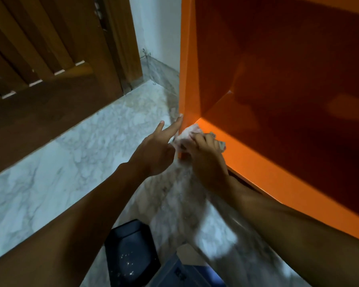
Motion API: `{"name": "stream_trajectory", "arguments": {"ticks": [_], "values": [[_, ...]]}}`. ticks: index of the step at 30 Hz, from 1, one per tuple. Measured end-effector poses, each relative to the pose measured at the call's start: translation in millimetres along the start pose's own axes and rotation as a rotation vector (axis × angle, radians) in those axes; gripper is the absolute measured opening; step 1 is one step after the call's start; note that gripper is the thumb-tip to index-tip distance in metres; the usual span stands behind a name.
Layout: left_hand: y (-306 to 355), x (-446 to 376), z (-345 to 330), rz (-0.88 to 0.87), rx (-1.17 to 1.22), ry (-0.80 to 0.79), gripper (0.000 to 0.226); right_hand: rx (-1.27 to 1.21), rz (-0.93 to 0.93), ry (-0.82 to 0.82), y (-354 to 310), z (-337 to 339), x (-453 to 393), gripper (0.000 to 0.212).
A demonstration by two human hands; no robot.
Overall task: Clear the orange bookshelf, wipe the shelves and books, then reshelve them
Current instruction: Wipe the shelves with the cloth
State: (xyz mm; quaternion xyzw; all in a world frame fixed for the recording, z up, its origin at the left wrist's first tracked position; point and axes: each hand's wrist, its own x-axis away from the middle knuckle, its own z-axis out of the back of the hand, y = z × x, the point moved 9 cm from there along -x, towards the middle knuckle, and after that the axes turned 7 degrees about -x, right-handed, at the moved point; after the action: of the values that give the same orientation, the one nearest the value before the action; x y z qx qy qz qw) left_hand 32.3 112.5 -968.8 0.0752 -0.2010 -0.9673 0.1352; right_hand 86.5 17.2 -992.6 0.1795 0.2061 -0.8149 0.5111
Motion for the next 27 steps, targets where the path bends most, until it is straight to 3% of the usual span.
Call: {"name": "stream_trajectory", "arguments": {"ticks": [4, 9, 12, 15, 18, 21, 27], "values": [[-4, 1, -1, 0.066, -0.008, -0.069, 0.080, 0.287, 0.232, -0.248, -16, -35, 26, 0.038], [-24, 23, 3, 0.173, 0.008, -0.206, 0.069, 0.396, 0.228, -0.471, -19, -23, 53, 0.042], [-33, 56, 11, 0.241, -0.038, -0.274, 0.057, 0.191, 0.125, -0.522, -24, 13, 60, 0.038], [-35, 102, 17, 0.290, -0.054, -0.375, 0.044, -0.080, -0.022, -0.650, -25, 31, 74, 0.049], [-38, 154, 29, 0.339, 0.000, -0.425, 0.057, -0.149, -0.102, -0.610, -31, 48, 82, 0.051], [-48, 203, 52, 0.418, 0.118, -0.321, 0.067, -0.261, -0.189, -0.593, -41, 60, 88, 0.041], [-82, 269, 53, 0.574, 0.107, -0.169, 0.067, -0.535, -0.379, -0.501, -63, 76, 100, 0.035]]}}
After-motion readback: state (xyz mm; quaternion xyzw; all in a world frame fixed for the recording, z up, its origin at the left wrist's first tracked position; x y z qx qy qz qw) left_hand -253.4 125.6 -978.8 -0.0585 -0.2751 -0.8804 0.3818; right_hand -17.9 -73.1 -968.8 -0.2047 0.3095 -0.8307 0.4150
